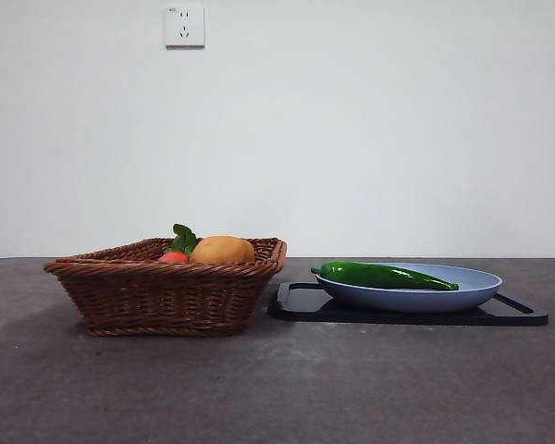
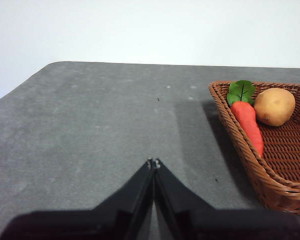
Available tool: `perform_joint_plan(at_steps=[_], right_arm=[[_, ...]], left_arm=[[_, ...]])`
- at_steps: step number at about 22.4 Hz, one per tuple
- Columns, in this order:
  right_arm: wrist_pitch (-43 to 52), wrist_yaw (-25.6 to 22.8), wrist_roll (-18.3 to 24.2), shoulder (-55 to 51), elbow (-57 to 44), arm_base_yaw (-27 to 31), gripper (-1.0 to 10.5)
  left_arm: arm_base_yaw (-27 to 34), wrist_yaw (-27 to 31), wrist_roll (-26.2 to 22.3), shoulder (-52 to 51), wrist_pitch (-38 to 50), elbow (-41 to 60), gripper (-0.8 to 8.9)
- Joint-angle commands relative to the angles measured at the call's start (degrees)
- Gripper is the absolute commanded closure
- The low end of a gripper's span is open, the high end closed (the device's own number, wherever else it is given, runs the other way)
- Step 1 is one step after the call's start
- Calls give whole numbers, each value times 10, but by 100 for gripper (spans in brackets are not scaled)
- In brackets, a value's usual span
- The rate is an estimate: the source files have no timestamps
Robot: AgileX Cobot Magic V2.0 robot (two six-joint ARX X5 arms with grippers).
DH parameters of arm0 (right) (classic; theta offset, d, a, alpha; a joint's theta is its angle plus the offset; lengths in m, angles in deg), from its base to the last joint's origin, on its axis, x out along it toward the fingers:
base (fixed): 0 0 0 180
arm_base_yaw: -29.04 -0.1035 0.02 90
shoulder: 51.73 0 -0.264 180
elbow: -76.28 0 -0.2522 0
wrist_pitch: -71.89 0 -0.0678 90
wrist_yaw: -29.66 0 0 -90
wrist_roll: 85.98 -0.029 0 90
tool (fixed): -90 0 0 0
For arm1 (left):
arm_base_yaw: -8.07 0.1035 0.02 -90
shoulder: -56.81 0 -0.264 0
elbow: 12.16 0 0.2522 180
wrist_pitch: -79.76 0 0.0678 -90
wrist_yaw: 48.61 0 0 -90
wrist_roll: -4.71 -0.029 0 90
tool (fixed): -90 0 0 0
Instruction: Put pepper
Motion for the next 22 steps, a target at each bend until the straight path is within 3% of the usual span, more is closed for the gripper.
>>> perform_joint_plan(at_steps=[1,3,7,11,14,22], right_arm=[[109,25,4,-56,-46,25,936],[211,7,3,-116,-130,39,936],[403,-75,-21,-233,-335,45,936],[523,-122,-60,-301,-468,45,936],[584,-155,-79,-349,-554,45,936],[637,-165,-91,-434,-706,44,936]], left_arm=[[2,-1,5,-2,5,2,805],[2,-1,5,-2,5,2,806],[2,-1,5,-2,5,2,805],[2,-1,5,-2,5,2,806],[2,-1,5,-2,5,2,805],[2,-1,5,-2,5,2,806]])
